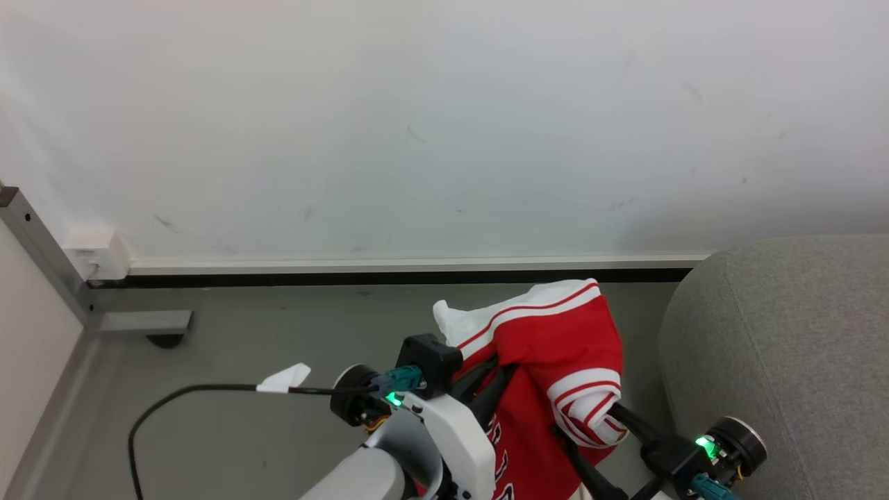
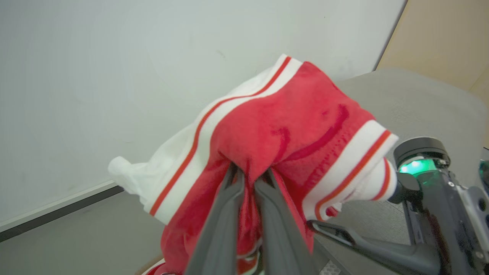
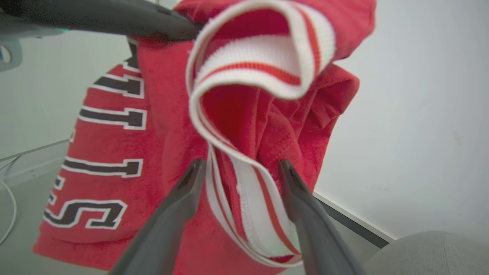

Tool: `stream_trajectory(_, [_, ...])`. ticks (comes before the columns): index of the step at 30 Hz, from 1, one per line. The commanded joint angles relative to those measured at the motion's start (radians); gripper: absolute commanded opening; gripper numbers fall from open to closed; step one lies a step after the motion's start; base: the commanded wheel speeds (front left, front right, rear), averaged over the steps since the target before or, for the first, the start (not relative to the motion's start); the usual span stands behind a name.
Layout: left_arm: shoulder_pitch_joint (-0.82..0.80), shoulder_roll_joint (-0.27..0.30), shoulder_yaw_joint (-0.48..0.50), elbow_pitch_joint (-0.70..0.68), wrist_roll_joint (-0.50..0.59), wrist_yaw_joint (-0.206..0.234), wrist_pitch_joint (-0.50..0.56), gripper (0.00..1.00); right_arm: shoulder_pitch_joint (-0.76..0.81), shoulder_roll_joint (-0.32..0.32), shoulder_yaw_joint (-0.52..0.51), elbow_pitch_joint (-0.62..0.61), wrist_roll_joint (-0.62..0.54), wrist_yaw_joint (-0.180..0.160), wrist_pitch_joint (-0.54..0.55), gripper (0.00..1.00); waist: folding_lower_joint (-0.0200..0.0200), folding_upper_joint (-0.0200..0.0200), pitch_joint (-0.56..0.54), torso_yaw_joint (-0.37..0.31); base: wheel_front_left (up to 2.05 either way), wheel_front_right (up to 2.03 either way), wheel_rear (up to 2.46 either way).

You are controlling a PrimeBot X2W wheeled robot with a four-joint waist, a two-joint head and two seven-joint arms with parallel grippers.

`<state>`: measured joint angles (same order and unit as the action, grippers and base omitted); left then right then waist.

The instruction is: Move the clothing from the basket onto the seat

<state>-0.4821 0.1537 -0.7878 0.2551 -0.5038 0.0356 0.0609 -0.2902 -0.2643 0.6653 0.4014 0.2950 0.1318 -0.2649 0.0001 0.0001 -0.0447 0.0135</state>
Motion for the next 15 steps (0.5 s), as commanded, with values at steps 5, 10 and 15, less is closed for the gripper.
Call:
stream_trajectory(5, [-0.007, -0.005, -0.015, -0.034, -0.015, -0.015, 0.019, 0.0, -0.082, 0.044, 0.056, 0.108, -0.002, -0.002, 0.001, 1.0, -0.0001, -0.0001, 0.001, 0.007, 0.0, 0.0, 0.0])
stream_trajectory(10, [-0.004, -0.013, -0.022, -0.053, -0.033, -0.021, 0.031, 0.0, -0.132, 0.064, 0.086, 0.184, 0.008, -0.002, 0.001, 0.44, -0.0001, -0.0001, 0.004, 0.015, 0.0, 0.0, 0.0])
stream_trajectory(15, [0.002, -0.011, -0.023, -0.049, -0.042, -0.017, 0.028, 0.0, -0.139, 0.07, 0.074, 0.154, 0.067, -0.002, 0.001, 0.0, -0.0001, -0.0001, 0.007, 0.017, 0.0, 0.0, 0.0])
